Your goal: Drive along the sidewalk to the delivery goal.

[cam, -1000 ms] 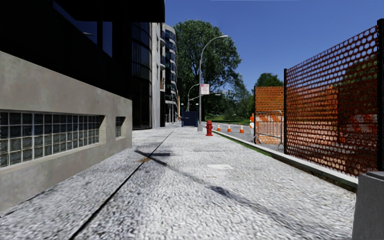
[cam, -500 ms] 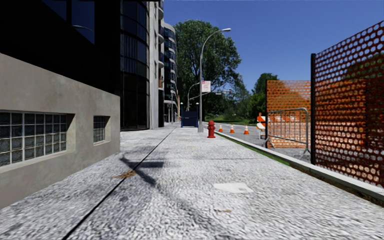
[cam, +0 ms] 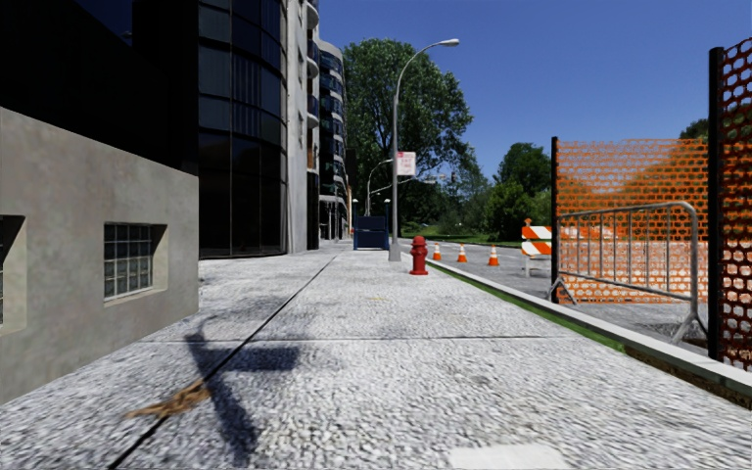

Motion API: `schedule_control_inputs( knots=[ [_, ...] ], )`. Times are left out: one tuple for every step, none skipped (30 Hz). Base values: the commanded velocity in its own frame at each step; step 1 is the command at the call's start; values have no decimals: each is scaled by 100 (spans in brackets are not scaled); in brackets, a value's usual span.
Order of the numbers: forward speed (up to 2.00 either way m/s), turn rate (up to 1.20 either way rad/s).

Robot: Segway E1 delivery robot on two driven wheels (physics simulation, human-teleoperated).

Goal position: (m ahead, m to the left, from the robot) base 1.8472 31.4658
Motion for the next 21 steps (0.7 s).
schedule_control_inputs(
  knots=[
    [200,48],
    [200,50],
    [200,51],
    [200,43],
    [200,17],
    [200,17],
    [200,2],
    [200,0],
    [200,0],
    [200,0],
    [200,0],
    [200,0],
    [200,0],
    [200,0],
    [200,0],
    [200,0],
    [200,0],
    [200,0],
    [200,0],
    [200,0],
    [200,0]
  ],
)
